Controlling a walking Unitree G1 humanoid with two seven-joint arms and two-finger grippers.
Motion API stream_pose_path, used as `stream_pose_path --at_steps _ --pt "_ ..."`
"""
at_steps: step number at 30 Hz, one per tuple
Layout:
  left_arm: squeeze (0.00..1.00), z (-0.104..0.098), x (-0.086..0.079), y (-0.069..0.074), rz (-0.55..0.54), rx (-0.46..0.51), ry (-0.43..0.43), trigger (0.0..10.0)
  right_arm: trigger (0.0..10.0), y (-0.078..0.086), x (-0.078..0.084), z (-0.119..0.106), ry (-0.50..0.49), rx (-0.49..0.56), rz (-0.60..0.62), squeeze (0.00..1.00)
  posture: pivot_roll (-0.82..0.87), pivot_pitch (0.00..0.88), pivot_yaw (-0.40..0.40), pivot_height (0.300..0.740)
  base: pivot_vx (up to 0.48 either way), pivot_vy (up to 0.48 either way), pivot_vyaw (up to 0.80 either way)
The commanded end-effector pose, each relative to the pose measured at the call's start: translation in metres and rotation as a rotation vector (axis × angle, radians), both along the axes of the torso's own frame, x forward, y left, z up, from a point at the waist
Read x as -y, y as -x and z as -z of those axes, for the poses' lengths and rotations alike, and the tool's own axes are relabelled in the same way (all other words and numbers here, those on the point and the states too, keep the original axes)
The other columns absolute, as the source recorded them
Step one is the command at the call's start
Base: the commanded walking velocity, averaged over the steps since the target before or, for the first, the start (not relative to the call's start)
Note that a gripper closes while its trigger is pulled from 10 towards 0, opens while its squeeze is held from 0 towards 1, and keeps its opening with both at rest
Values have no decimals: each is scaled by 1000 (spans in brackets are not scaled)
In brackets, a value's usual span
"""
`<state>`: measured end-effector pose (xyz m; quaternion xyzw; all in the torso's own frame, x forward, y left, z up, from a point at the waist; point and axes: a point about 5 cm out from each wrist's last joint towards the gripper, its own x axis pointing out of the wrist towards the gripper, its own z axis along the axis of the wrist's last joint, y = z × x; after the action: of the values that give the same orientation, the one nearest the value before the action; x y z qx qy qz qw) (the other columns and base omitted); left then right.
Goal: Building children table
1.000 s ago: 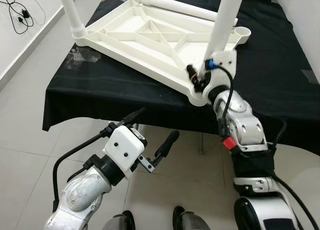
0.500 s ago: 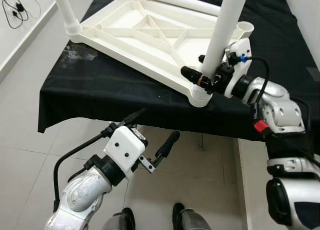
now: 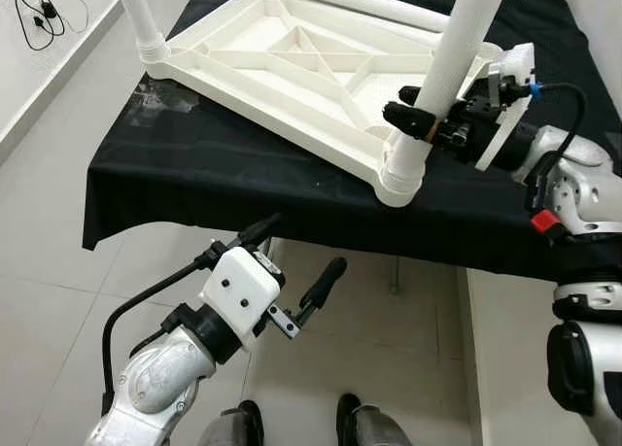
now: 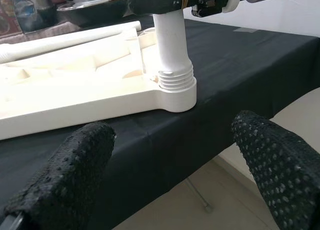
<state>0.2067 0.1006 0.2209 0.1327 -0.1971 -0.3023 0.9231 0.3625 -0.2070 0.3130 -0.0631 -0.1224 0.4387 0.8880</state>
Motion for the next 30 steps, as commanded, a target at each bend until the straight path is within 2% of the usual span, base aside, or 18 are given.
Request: stream_pose_path --at_steps 1,4,5,6,9,11,12,13,14,15,17,21,24,25,27,28,30 --pt "0 2 0 2 5 -8 -23 10000 0 1 2 11 1 -40 -18 0 51 307 -24 740 0 0 0" --pt "0 2 0 2 4 -8 -24 10000 0 0 3 15 -2 -53 5 0 51 307 -24 740 0 0 0" --pt "0 1 -1 2 3 -5 -25 10000 0 2 2 28 2 -77 38 0 55 303 -24 740 0 0 0" --pt "0 1 -1 2 3 -5 -25 10000 0 2 2 28 2 -77 38 0 55 303 -24 740 0 0 0" --pt "0 2 -2 2 1 -3 -31 10000 0 2 -8 55 -22 -187 238 0 63 295 -34 740 0 0 0" --pt "0 1 -2 2 2 -2 -31 10000 0 2 -10 58 -22 -206 262 0 63 295 -34 740 0 0 0" --pt "0 1 -3 2 1 0 -35 10000 0 -6 2 78 -60 -277 714 0 61 296 -35 740 0 0 0" --pt "0 1 -3 2 1 0 -35 10000 0 -6 2 78 -60 -277 714 0 61 296 -35 740 0 0 0" --pt "0 0 -3 1 -1 2 -35 10000 0 -1 -6 90 -43 -284 827 0 63 293 -32 740 0 0 0" --pt "0 0 -3 1 -2 4 -34 10000 0 4 -12 97 -32 -283 882 0 63 293 -32 740 0 0 0" --pt "0 0 -3 0 -4 4 -32 10000 0 10 -25 107 -55 -298 901 0 55 295 -26 740 0 0 0" --pt "0 0 -1 0 3 4 -33 10000 0 8 -30 108 -59 -288 918 0 60 294 -24 740 0 0 0" --pt "0 -1 -1 -1 7 7 -28 10000 0 6 -38 99 -76 -274 908 0 49 289 -24 740 0 0 0" --pt "0 -1 -1 -2 6 7 -28 10000 10000 5 -40 96 -73 -269 901 0 45 288 -26 740 0 0 0" --pt "0 -1 -1 -2 5 8 -28 10000 10000 5 -43 92 -66 -251 901 0 45 288 -26 740 0 0 0" --pt "0 0 0 -2 5 8 -27 10000 10000 5 -48 83 -121 -227 839 1000 44 290 -25 740 0 0 0" --pt "0 0 0 -2 5 8 -27 10000 10000 5 -49 79 -147 -218 819 1000 44 290 -25 740 0 0 0"
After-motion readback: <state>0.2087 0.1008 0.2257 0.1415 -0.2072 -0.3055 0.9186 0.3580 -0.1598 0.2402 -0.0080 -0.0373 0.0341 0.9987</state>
